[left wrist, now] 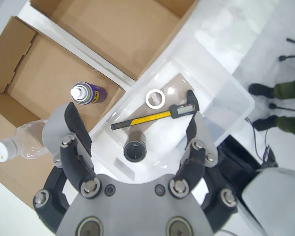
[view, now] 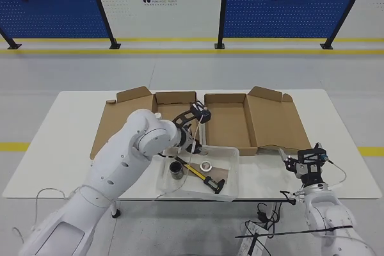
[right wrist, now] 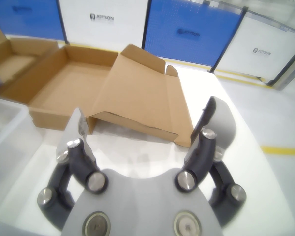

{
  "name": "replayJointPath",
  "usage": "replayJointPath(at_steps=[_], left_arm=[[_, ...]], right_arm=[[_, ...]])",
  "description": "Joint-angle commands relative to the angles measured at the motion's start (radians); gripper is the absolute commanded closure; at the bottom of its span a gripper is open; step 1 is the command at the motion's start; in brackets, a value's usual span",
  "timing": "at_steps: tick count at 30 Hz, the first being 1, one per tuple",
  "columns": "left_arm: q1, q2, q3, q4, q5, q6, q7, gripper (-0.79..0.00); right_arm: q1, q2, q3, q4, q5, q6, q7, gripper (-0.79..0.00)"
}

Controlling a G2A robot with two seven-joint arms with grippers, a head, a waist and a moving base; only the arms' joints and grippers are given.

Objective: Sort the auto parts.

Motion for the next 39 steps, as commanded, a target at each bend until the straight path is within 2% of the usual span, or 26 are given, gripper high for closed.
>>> replayJointPath(at_steps=[1,4,7,11,28,34,39], left_arm=[[0.021,0.006,-0.008,-0.015,-0.036,-0.033,-0.028,-0.785],[0.040,0.016,0.000,-0.023,-0.037,-0.096,-0.091,-0.785],[0.052,0.021,0.005,-0.023,-0.060,-0.116,-0.119,-0.785],[0.047,0.027,0.027,-0.019,-0.075,-0.101,-0.135,-0.785],[0.043,0.027,0.027,-0.014,-0.085,-0.096,-0.138,-0.785],[0.057,0.033,0.040,-0.027,0.018,-0.081,-0.098,-0.785],[0.047,0.039,0.042,-0.030,0.066,-0.092,-0.111,-0.785]], right_arm=[[0.000,0.000,0.000,0.000,0.000,0.000,0.000,-0.785],[0.000,0.000,0.000,0.000,0.000,0.000,0.000,-0.785],[0.000,0.000,0.000,0.000,0.000,0.000,0.000,-0.785],[0.000,0.000,0.000,0.000,0.000,0.000,0.000,-0.785],[0.000,0.000,0.000,0.000,0.000,0.000,0.000,-0.785],[0.000,0.000,0.000,0.000,0.000,0.000,0.000,-0.785],[0.000,0.000,0.000,0.000,0.000,0.000,0.000,-0.785]])
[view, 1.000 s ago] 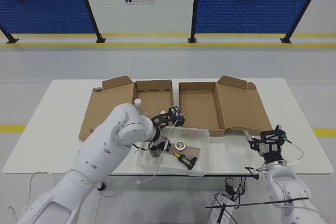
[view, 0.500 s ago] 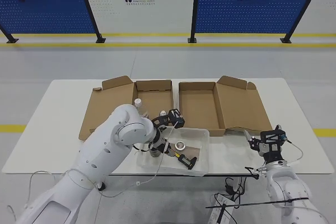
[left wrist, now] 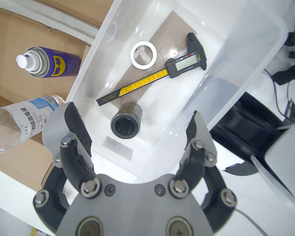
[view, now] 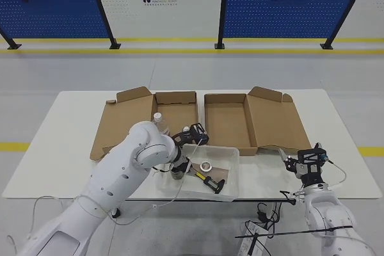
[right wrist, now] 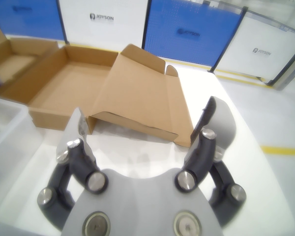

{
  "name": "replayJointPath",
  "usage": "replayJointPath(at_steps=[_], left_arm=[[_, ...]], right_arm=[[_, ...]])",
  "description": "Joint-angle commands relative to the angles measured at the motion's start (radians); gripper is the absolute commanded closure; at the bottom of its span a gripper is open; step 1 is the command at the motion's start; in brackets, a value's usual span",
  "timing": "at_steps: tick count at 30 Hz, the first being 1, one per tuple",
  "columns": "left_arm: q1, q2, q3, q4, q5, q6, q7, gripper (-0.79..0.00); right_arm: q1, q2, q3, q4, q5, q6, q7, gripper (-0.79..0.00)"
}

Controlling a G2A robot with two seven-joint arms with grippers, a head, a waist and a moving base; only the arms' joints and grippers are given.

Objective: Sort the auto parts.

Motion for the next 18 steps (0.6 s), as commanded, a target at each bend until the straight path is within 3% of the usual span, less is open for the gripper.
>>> replayJointPath(at_steps=[1,6,7,9,10,18], left_arm=[[-0.003,0.002,-0.001,-0.001,0.012,-0.002,-0.003,-0.785],[-0.005,0.008,-0.007,-0.003,0.027,-0.006,-0.013,-0.785],[-0.004,0.009,-0.008,-0.003,0.031,-0.006,-0.014,-0.723],[-0.002,0.011,-0.008,-0.004,0.037,-0.007,-0.016,-0.496],[-0.001,0.012,-0.006,-0.004,0.042,-0.008,-0.018,-0.453],[0.001,0.014,0.027,0.004,0.040,-0.005,-0.029,-0.489]], right_arm=[[0.000,0.000,0.000,0.000,0.000,0.000,0.000,-0.785],[0.000,0.000,0.000,0.000,0.000,0.000,0.000,-0.785],[0.000,0.000,0.000,0.000,0.000,0.000,0.000,-0.785],[0.000,0.000,0.000,0.000,0.000,0.000,0.000,-0.785],[0.000,0.000,0.000,0.000,0.000,0.000,0.000,-0.785],[0.000,0.000,0.000,0.000,0.000,0.000,0.000,-0.785]])
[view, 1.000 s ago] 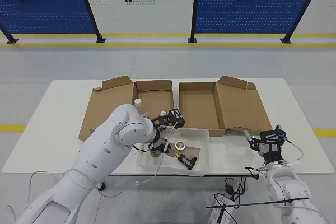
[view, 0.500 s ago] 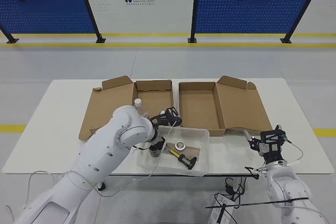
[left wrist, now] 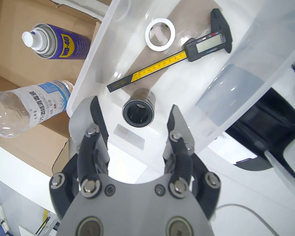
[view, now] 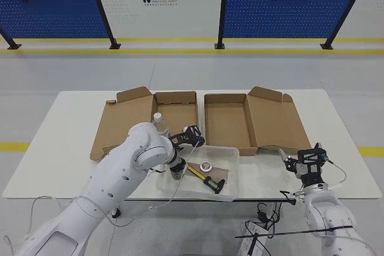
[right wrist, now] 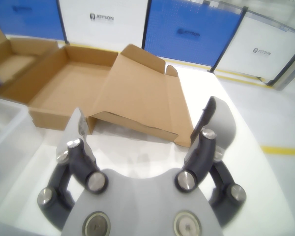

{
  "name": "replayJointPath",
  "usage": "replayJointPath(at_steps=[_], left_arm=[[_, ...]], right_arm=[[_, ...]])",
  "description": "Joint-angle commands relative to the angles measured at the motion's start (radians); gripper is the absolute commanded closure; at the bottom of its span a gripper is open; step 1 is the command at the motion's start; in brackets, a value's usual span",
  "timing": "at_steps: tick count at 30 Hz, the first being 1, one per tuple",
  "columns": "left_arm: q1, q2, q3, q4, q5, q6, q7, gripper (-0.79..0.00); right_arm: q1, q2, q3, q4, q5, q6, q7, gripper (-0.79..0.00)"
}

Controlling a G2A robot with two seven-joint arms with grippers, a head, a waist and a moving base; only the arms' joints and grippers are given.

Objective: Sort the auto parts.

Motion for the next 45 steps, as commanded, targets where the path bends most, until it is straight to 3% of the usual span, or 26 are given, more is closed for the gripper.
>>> replayJointPath(at_steps=[1,11,17,45], left_arm=[[-0.003,0.000,0.014,0.004,0.004,0.001,-0.001,-0.483],[-0.022,-0.005,0.045,0.057,0.017,0.008,0.004,-0.431],[-0.041,-0.011,0.068,0.076,0.039,0.027,-0.003,-0.354],[-0.107,-0.040,0.150,0.212,0.076,0.042,-0.022,-0.363]], right_arm=[[0.000,0.000,0.000,0.000,0.000,0.000,0.000,-0.785],[0.000,0.000,0.000,0.000,0.000,0.000,0.000,-0.785],[0.000,0.000,0.000,0.000,0.000,0.000,0.000,-0.785],[0.000,0.000,0.000,0.000,0.000,0.000,0.000,-0.785]])
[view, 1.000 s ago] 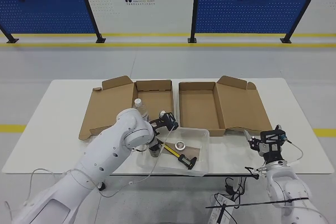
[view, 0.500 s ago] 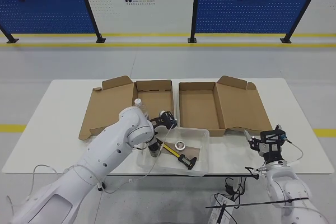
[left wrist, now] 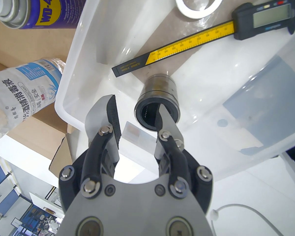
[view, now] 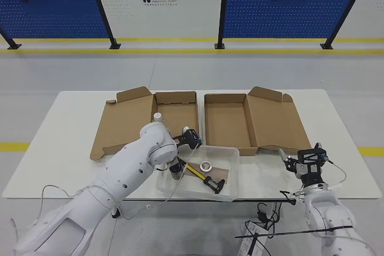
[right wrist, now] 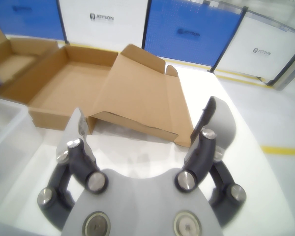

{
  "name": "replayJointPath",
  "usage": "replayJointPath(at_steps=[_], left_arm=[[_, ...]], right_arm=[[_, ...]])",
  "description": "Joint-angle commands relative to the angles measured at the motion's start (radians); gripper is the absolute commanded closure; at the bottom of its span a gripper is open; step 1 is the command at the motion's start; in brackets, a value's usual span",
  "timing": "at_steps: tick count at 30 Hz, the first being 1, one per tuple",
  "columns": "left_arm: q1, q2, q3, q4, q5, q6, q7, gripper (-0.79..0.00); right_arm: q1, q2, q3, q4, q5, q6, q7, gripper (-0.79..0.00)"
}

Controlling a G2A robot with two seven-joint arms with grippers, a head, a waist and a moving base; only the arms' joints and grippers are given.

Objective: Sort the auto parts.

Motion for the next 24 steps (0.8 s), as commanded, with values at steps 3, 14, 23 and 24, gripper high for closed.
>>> replayJointPath(at_steps=[3,14,23,24], left_arm=[[-0.007,-0.006,0.014,0.009,0.007,0.001,0.000,-0.363],[-0.021,-0.018,0.024,0.039,-0.042,-0.008,0.005,-0.366],[-0.028,-0.027,0.034,0.051,-0.089,-0.020,0.006,-0.366],[-0.028,-0.028,0.036,0.053,-0.096,-0.023,0.007,-0.369]], right_arm=[[0.000,0.000,0.000,0.000,0.000,0.000,0.000,-0.785],[0.000,0.000,0.000,0.000,0.000,0.000,0.000,-0.785],[0.000,0.000,0.000,0.000,0.000,0.000,0.000,-0.785],[0.000,0.000,0.000,0.000,0.000,0.000,0.000,-0.785]])
